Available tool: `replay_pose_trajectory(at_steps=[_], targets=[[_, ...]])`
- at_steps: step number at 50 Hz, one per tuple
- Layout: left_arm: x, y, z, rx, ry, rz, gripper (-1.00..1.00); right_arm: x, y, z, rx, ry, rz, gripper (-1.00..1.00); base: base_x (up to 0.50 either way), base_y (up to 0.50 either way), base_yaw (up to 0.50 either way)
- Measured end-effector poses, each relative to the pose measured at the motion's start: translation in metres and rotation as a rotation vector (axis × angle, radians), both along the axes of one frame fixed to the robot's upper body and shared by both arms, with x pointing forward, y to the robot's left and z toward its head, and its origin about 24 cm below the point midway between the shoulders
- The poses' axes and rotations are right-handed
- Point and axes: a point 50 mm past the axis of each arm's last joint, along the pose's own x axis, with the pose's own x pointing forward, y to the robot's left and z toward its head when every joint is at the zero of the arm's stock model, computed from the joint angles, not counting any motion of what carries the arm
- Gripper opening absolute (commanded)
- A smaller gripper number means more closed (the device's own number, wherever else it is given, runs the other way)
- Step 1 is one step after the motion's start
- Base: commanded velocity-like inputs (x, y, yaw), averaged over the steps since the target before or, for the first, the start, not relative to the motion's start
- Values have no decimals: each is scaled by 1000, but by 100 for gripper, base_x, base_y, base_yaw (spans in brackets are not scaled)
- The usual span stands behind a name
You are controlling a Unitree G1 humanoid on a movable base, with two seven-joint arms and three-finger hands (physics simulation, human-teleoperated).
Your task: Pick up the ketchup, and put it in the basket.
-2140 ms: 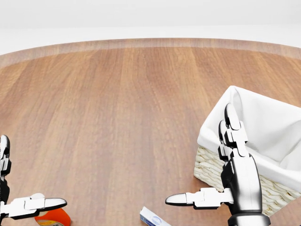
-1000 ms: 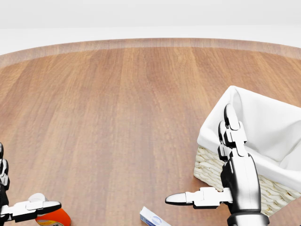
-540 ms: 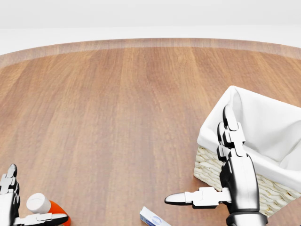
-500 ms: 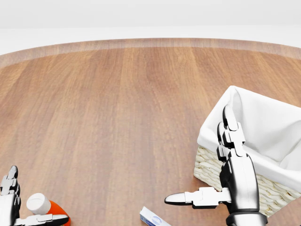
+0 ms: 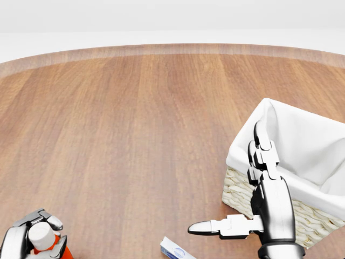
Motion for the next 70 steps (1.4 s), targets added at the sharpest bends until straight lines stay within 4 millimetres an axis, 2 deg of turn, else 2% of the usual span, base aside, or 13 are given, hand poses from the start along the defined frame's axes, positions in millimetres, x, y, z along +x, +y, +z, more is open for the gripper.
replay_pose_trajectory(at_steps=[10, 15, 20, 28, 38, 59, 70], targets=[[0, -2, 2, 31, 0, -20, -100, 1, 0, -2, -3, 7, 1, 100, 0, 0, 0], [2, -6, 11, 36, -44, -47, -100, 1, 0, -2, -3, 10, 1, 100, 0, 0, 0], [7, -14, 30, 43, -130, -88, -100, 1, 0, -2, -4, 8, 1, 100, 0, 0, 0], [16, -32, 71, 55, -314, -161, -100, 0, 0, 0, -4, 0, 1, 100, 0, 0, 0], [18, -58, 115, 38, -467, -236, -100, -1, 0, 1, -4, -5, 1, 100, 0, 0, 0], [15, -106, 172, -6, -681, -360, -100, -2, 0, 3, -3, -12, 3, 100, 0, 0, 0], [11, -135, 192, -49, -782, -428, -100, -2, 0, 4, -1, -18, 4, 100, 0, 0, 0]])
